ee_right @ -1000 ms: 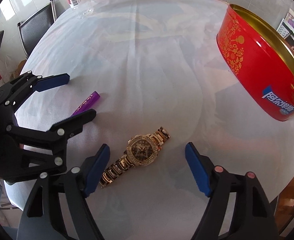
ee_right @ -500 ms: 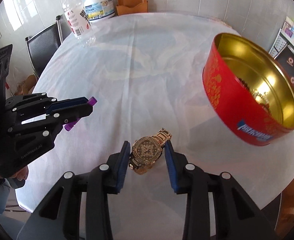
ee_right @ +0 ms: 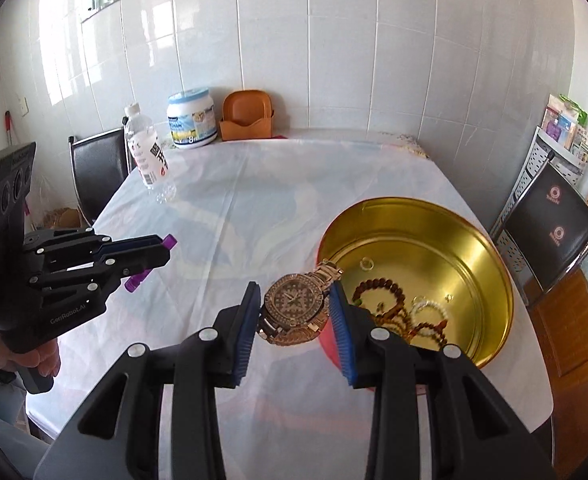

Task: Organize jewelry
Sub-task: 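Carry the tube and watch over the tin with both tools, then open both tools to drop the tube and watch into the tin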

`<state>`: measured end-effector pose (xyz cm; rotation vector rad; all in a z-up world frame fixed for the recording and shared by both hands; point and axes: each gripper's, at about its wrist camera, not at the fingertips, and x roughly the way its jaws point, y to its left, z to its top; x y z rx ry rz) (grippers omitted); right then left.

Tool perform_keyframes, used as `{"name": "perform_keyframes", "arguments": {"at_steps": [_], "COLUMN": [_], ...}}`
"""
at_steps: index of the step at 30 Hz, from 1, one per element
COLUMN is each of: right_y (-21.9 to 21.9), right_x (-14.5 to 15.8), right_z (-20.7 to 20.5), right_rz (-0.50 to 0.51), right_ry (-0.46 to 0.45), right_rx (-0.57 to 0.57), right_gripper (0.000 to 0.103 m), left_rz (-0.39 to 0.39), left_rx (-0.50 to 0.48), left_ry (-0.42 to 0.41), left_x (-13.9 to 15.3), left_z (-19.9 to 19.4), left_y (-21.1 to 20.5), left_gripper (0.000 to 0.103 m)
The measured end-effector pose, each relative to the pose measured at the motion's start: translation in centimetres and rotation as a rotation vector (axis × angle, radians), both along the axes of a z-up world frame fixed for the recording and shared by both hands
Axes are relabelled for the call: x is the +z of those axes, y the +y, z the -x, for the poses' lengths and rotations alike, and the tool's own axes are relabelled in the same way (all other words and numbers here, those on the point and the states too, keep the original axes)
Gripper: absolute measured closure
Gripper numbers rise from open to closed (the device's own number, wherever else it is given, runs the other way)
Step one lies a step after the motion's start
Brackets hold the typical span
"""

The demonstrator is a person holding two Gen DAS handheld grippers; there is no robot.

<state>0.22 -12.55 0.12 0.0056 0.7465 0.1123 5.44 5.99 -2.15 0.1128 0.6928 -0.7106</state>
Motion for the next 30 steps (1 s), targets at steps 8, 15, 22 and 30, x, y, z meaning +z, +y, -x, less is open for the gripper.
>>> {"name": "perform_keyframes", "arguments": {"at_steps": [8, 15, 22, 30], "right_y": [-11.3, -20.0, -23.0, -22.7], "right_x": [1.1, 0.6, -1.2, -3.9], "right_z": [-1.4, -2.8, -5.9, -12.0], "right_rz": [-0.038, -0.069, -0.124, -0.101], "right_ry": [-0.079, -0.040, 0.006, 0.130], "right_rx": [0.155, 0.229, 0.238, 0.275], "right_gripper": [0.066, 0.066, 0.069, 0.101], "left_rz": [0.040, 0.010, -0.099, -0.207], "left_rx": [0.209, 0.287, 0.233, 0.168], "left_ry": [0.048, 0.084, 0.114, 0.236], "left_x": [1.5, 1.7, 0.6, -3.8], "left_z": [0.5, 1.2, -1.5, -9.6], "left_y": [-7.8, -15.7, -19.9, -22.7], "left_gripper": [0.093, 0.093, 0.093, 0.093]}}
